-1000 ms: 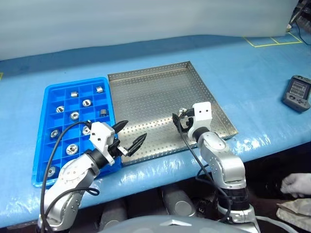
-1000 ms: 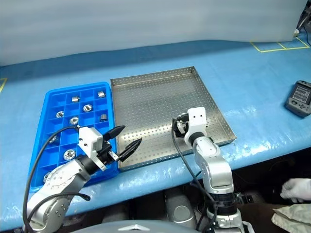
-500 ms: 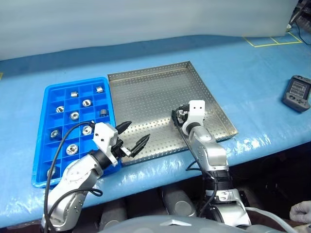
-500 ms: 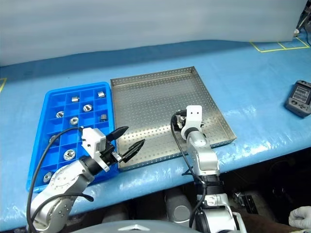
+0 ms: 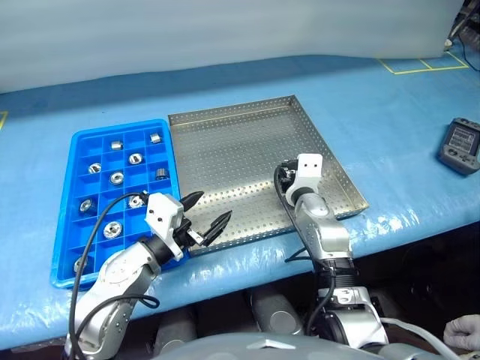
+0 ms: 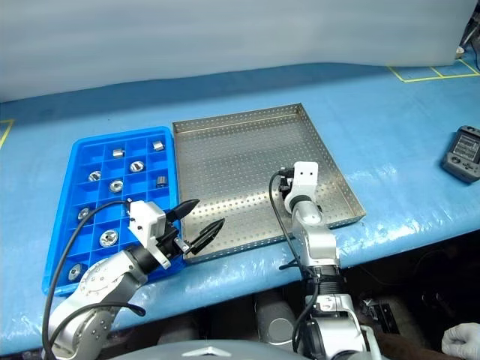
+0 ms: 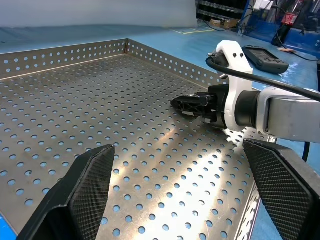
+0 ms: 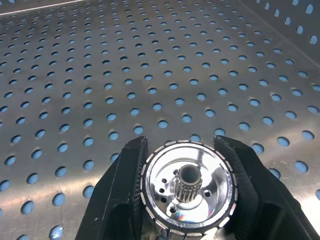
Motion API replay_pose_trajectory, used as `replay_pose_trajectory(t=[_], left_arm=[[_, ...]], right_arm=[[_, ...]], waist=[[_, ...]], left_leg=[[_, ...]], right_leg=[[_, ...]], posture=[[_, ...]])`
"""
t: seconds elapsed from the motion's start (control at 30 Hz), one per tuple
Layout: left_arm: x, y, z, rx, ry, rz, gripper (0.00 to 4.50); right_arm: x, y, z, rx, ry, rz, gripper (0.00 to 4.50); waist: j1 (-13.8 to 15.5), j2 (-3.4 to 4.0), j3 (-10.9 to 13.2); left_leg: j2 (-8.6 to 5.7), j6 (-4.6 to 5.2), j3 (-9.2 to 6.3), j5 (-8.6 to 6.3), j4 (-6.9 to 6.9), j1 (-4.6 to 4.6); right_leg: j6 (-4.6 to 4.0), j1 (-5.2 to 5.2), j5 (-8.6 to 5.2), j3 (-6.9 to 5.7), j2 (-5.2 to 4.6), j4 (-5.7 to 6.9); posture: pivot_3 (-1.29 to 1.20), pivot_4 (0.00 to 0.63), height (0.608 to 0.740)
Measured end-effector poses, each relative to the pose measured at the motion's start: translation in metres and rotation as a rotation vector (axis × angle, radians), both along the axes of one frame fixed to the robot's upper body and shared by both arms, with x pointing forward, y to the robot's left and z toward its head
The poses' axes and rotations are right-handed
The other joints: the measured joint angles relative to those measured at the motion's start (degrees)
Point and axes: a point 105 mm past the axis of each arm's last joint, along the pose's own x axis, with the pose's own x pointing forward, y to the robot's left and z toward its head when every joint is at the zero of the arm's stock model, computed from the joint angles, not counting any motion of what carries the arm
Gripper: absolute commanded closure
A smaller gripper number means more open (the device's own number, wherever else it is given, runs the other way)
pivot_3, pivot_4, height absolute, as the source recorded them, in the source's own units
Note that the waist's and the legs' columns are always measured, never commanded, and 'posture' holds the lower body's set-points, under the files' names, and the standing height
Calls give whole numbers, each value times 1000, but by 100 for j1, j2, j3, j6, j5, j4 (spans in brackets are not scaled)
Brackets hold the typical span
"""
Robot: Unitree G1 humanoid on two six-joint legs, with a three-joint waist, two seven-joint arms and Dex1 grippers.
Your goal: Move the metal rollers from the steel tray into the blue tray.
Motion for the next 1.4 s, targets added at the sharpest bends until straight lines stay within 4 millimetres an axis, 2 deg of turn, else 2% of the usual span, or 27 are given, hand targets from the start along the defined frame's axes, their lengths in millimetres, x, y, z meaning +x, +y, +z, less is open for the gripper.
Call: replay_pose_trajectory(t=[0.23, 0.37, 0.47, 0.63, 0.7, 0.9, 1.0, 1.13, 1.23, 1.4], left_arm=[[0, 0, 0, 0, -1, 3, 0], [4, 7, 2, 14, -15, 43, 0], [8, 16, 7, 33, -55, 99, 0], [13, 39, 15, 50, -120, 243, 0], [10, 48, 11, 64, -117, 298, 0], [-9, 72, 10, 122, -144, 425, 0], [-29, 83, 10, 145, -142, 491, 0], [-48, 95, 5, 131, -102, 590, 0], [-61, 98, 4, 114, -90, 629, 0], [-77, 93, -3, 104, -47, 617, 0]], right_arm=[[-28, 17, 5, -25, 38, 124, 2766], [-31, 18, 42, -72, -48, 171, 2766], [-29, 26, 65, -99, -106, 227, 2766], [-25, 74, 105, -114, -213, 434, 2766], [-28, 93, 111, -109, -230, 514, 2766], [-38, 138, 105, -93, -199, 696, 2766], [-51, 163, 97, -87, -171, 816, 2766], [-70, 188, 94, -69, -157, 950, 2766], [-86, 205, 91, -57, -144, 1054, 2766], [-99, 214, 85, -54, -122, 1135, 2766]], waist=[[27, 4, 2], [18, 6, 3], [7, 6, 4], [34, 7, 4], [110, 6, 4], [490, 3, 4], [704, 1, 5], [992, -3, 7], [1147, -6, 6], [1316, -11, 6]], left_leg=[[-1, 0, 2, 0, 0, -4], [-2, 0, 3, 0, 5, -6], [-2, 0, 2, 0, 4, -3], [1, 0, -4, 0, -4, -2], [1, 1, -6, -1, -10, -7], [0, 4, -4, -3, -11, -14], [1, 4, -1, -3, -10, -15], [2, 4, -2, -3, -5, -14], [2, 3, 0, -3, -2, -13], [2, 2, 4, -4, -1, -17]], right_leg=[[-13, -5, -8, 2, -3, -1], [-16, -5, -10, 2, -3, -1], [-16, -5, -10, 1, -1, 1], [-4, -8, -2, -2, 3, 4], [-6, -11, -4, -5, 2, 2], [-11, -17, -7, -7, -3, -4], [-41, -19, -25, -8, -5, -7], [-47, -19, -30, -14, -6, -6], [-48, -18, -31, -15, -9, -8], [-49, -25, -32, -15, -11, -13]], posture=[[-148, 150, 740], [-148, 150, 740], [-122, 150, 740], [-49, 150, 740], [-10, 150, 740], [99, 150, 740], [167, 150, 740], [219, 150, 740], [265, 150, 740], [299, 150, 740]])
